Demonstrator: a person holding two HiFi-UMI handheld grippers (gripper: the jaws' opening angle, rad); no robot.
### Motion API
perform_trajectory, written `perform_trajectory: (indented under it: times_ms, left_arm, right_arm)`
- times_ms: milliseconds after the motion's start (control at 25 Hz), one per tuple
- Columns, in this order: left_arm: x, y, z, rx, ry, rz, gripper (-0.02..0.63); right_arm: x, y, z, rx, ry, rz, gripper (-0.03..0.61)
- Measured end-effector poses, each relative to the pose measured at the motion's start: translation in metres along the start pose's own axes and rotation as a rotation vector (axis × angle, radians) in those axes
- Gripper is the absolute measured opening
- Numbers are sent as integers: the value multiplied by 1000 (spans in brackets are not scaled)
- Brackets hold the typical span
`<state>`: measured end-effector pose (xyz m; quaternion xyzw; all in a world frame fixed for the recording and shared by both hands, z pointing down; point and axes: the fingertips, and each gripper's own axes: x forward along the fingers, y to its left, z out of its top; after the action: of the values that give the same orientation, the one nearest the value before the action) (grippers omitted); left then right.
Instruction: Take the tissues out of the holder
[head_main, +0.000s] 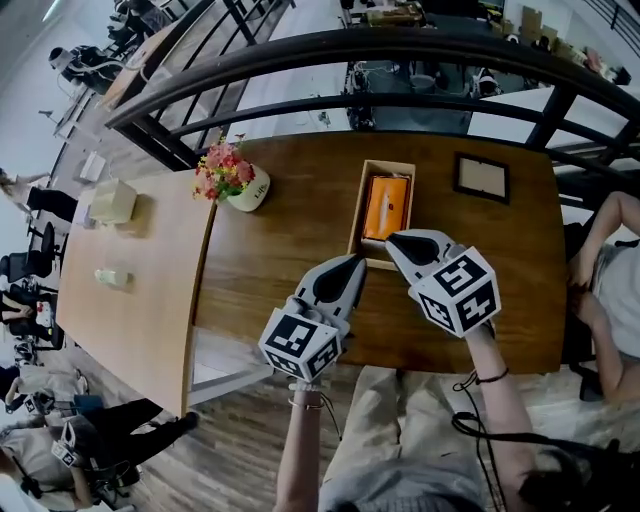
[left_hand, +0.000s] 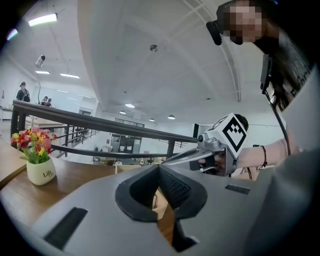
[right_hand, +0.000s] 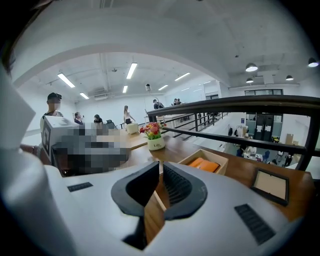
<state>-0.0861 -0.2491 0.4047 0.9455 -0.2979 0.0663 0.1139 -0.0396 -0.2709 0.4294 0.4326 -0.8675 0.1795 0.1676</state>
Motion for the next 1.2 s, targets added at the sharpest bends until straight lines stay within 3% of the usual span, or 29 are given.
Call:
perform_trajectory:
  times_ms: [360,520,840,1200]
  left_arm:
    - [13,25,-4,-10,17,-60,8]
    - [18,37,0,5,19,-82,8]
    - [36,69,-1,15,41,-63,8]
    - [61,76,-8,29,82,-77,8]
  right_arm:
    - [33,-21,-15,44,106,-29,20]
    - [50,-30,-15,106,145,-24,98]
    - [84,-61,-16,171,259,-25,104]
    - [96,-78,-27,156,357,-4,104]
